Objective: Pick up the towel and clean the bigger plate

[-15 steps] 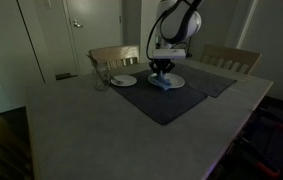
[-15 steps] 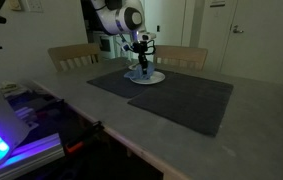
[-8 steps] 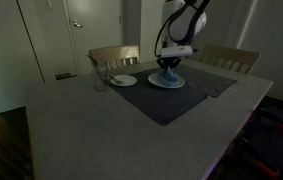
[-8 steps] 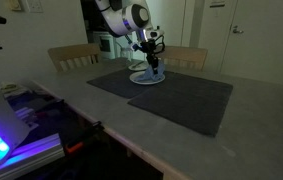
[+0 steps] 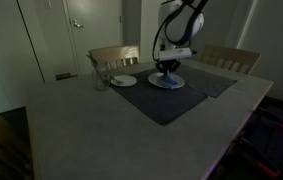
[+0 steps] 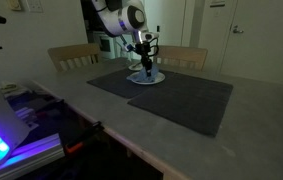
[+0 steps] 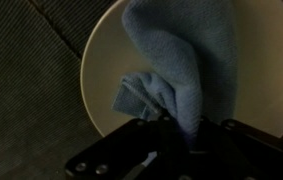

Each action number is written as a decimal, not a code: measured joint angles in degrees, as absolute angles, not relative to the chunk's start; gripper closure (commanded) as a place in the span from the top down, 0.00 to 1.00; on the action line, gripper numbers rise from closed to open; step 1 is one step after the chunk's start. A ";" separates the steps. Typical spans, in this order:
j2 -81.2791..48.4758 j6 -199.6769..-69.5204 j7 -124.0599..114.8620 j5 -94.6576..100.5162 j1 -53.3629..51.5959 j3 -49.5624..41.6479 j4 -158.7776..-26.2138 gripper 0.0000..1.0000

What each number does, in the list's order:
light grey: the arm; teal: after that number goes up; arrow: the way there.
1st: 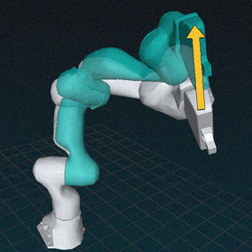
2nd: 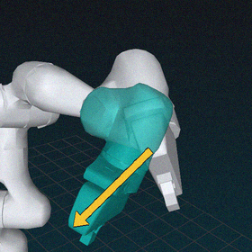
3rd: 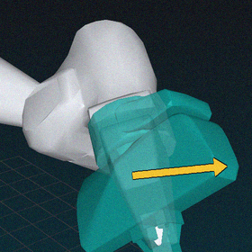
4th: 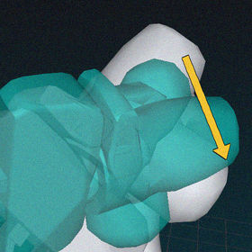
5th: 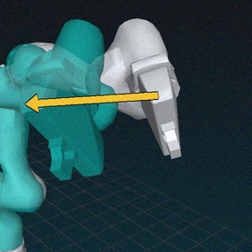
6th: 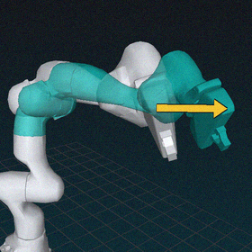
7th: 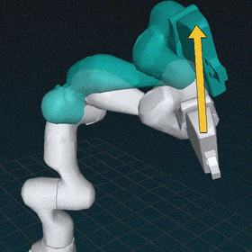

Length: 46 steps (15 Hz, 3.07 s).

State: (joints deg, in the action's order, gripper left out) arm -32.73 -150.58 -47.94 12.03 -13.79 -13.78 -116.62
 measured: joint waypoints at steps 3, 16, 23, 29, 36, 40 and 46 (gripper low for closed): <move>-32.70 -149.31 -47.65 7.47 -12.90 -10.75 -116.47 0.03; -32.67 -142.51 -49.84 11.65 -12.13 -13.34 -115.75 0.03; -33.59 -149.51 -60.66 17.67 -13.30 -16.07 -117.11 0.03; -33.56 -158.78 -63.41 10.96 -13.09 -14.95 -118.88 0.03; -33.41 -164.07 -56.74 0.21 -9.37 -7.04 -119.36 0.03; -33.30 -161.13 -51.00 -1.83 -8.30 -5.30 -118.40 0.03; -33.30 -146.48 -48.55 0.33 -9.64 -7.51 -114.60 0.03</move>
State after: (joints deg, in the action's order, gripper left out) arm -33.30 -146.48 -48.55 0.33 -9.64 -7.51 -114.60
